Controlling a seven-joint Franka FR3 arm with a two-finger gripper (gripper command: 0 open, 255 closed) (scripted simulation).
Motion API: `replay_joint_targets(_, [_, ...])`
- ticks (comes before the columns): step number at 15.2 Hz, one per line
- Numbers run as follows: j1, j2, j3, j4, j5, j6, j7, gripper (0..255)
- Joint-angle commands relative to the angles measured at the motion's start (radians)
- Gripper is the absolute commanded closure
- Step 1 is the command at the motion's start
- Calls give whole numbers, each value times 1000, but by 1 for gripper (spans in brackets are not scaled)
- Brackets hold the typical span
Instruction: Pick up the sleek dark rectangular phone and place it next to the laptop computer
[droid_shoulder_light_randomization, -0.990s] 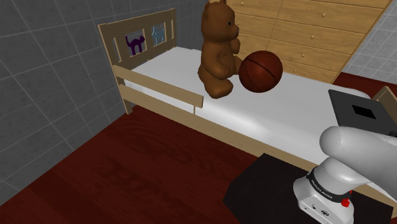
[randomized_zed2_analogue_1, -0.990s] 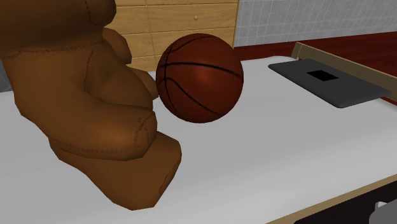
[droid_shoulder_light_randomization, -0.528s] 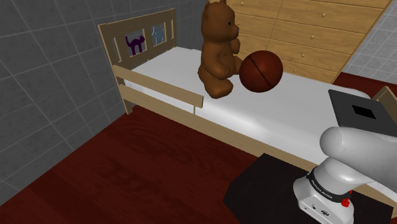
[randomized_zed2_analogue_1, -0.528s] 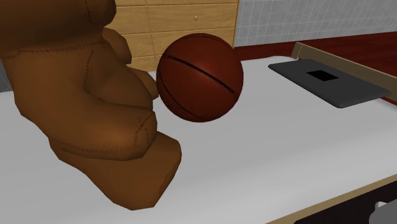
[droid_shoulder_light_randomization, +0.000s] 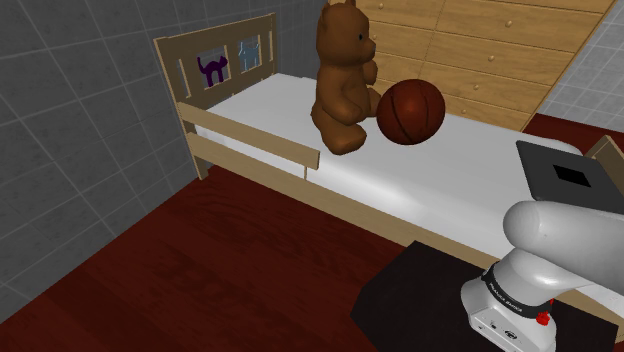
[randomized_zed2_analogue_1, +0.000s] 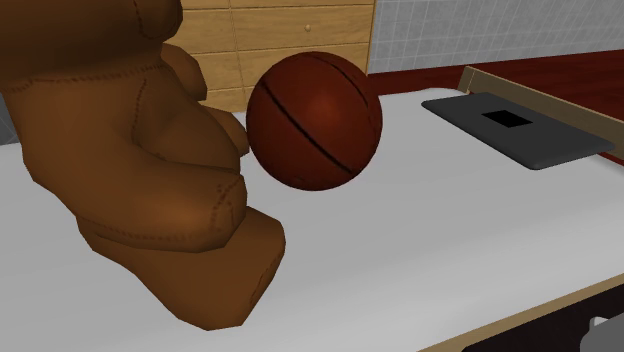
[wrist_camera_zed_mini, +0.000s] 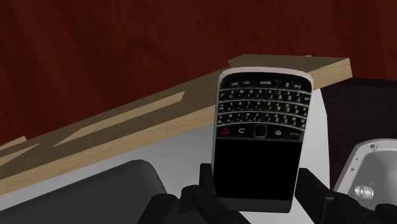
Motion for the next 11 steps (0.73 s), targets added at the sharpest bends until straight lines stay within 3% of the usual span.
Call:
replay_joint_targets(1, [-1,2,-22,-14,-18,21,0,255])
replay_joint_targets(11, [13,24,-146,-87,-110,141,18,255])
